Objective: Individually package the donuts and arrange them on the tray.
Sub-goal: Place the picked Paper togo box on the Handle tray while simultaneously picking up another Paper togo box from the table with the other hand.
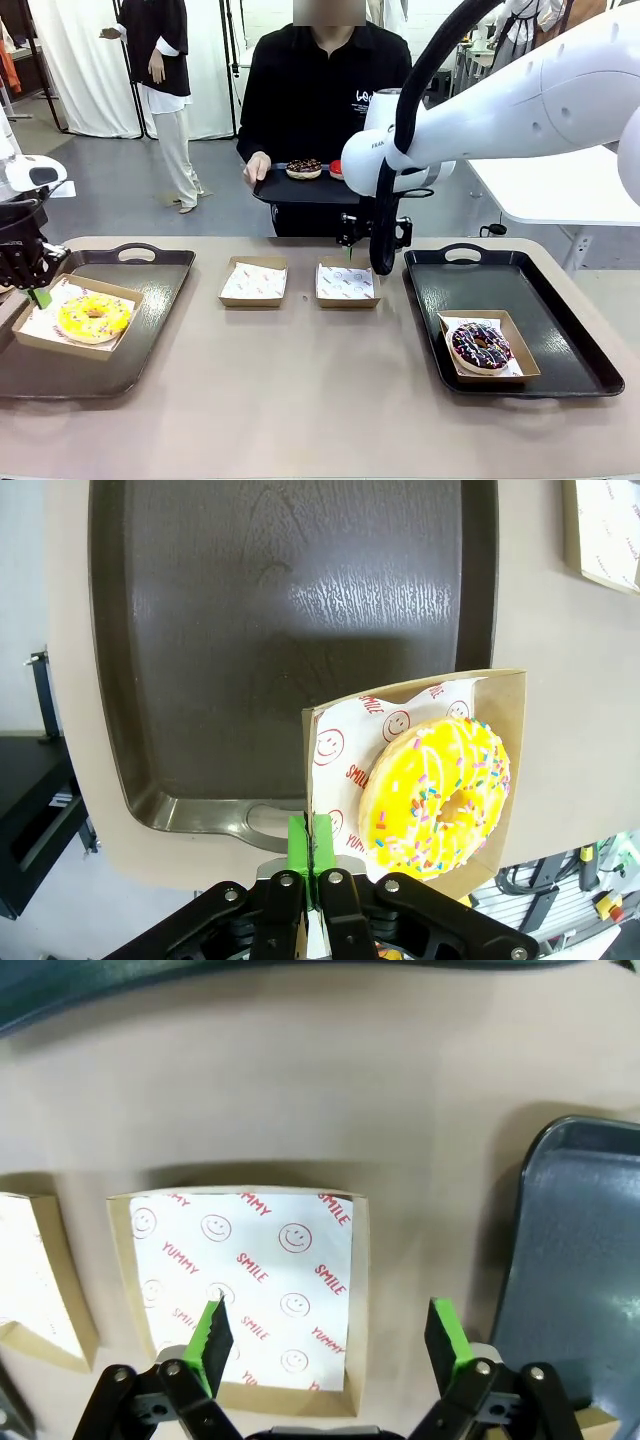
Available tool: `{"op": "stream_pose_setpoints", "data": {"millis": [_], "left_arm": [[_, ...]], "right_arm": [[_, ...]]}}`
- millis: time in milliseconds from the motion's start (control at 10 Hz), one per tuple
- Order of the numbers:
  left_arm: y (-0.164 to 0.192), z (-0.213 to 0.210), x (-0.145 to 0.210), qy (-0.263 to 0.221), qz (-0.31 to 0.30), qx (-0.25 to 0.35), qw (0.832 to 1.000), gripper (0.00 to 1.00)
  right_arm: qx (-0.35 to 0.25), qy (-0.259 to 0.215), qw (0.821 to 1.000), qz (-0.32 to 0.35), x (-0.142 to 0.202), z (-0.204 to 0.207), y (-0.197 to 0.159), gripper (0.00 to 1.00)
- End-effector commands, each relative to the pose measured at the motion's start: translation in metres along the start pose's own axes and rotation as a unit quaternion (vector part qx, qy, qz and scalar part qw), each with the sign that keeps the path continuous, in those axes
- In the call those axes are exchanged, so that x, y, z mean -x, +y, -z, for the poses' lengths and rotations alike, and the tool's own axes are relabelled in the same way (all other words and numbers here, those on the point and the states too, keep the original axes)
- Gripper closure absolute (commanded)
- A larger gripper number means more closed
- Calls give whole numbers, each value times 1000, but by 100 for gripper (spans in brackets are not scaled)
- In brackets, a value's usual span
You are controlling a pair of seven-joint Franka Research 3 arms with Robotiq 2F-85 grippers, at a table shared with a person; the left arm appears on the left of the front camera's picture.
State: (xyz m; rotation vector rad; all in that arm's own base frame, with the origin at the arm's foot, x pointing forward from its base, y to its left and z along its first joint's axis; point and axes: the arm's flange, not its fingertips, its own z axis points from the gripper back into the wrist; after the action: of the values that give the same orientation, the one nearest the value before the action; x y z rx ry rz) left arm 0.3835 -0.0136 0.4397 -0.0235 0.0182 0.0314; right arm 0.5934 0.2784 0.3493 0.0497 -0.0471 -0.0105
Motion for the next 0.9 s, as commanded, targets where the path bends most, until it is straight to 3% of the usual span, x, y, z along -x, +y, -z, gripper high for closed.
{"op": "stream_pose_setpoints", "data": {"millis": [0,800], "left_arm": [[3,11,-3,-9,-17,0,1000,99],[-2,38,-11,2,5,-5,1000,99]], "right_arm": [[9,-22,1000,1,15,7,-5,0],[-21,-32,999,-23,34,22,-26,0]]}}
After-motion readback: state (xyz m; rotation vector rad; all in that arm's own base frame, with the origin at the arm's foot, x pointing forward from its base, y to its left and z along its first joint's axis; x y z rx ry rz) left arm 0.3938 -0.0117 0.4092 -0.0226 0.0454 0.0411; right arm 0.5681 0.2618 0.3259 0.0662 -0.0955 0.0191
